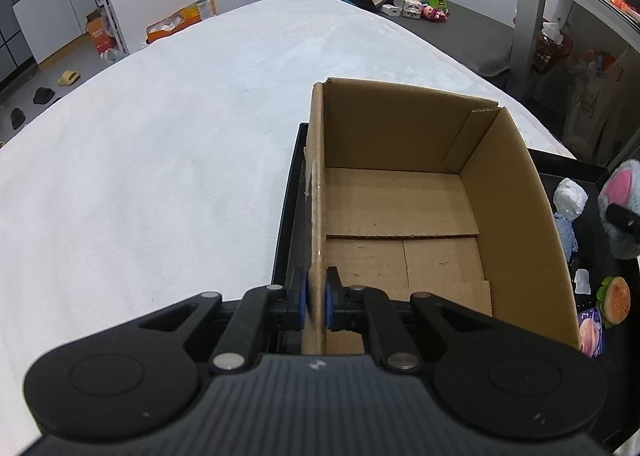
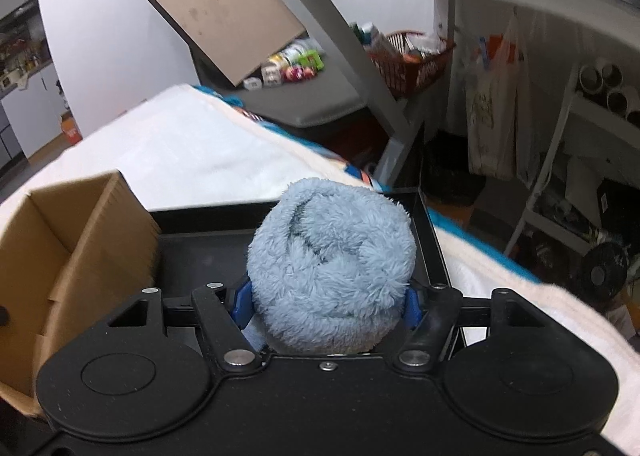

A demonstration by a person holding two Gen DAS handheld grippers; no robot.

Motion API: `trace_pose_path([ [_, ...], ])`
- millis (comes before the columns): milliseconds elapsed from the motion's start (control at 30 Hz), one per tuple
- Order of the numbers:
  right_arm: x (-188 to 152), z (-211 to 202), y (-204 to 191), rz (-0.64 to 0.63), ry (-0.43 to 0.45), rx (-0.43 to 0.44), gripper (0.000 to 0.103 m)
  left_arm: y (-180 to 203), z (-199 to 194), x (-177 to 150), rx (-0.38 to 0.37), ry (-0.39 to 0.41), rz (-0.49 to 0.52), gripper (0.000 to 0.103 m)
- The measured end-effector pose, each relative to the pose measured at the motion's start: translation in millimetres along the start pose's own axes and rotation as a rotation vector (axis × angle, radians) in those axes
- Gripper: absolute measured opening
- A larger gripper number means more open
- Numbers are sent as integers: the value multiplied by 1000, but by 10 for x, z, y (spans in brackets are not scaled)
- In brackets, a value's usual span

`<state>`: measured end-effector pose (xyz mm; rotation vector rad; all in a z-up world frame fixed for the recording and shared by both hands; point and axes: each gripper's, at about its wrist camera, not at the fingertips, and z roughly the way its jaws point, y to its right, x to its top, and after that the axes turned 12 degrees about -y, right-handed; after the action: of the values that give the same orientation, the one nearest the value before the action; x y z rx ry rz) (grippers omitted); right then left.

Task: Organize soft objects
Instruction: 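Carry the blue-grey plush into the cardboard box and open the right gripper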

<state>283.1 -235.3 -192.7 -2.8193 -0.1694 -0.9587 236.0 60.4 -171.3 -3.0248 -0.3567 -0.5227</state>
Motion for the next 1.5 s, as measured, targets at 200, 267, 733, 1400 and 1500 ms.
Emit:
trace_pose_path([
  [200, 77, -188, -70, -10, 16, 38, 65, 4, -14, 24, 1, 1, 27, 8],
  [267, 113, -250, -133, -22, 12, 21, 65, -6, -13, 36, -3, 0, 32, 8],
  [733, 261, -491, -681, -146, 36, 80, 65, -145, 34, 75, -61, -31, 34, 9],
  [1400, 288, -380, -1466, -405, -14, 204, 66, -324, 63, 100, -146, -48, -26, 10],
  [1500, 282, -356, -1563, -450, -35, 215, 67, -342, 66, 124, -154, -57, -33, 10],
])
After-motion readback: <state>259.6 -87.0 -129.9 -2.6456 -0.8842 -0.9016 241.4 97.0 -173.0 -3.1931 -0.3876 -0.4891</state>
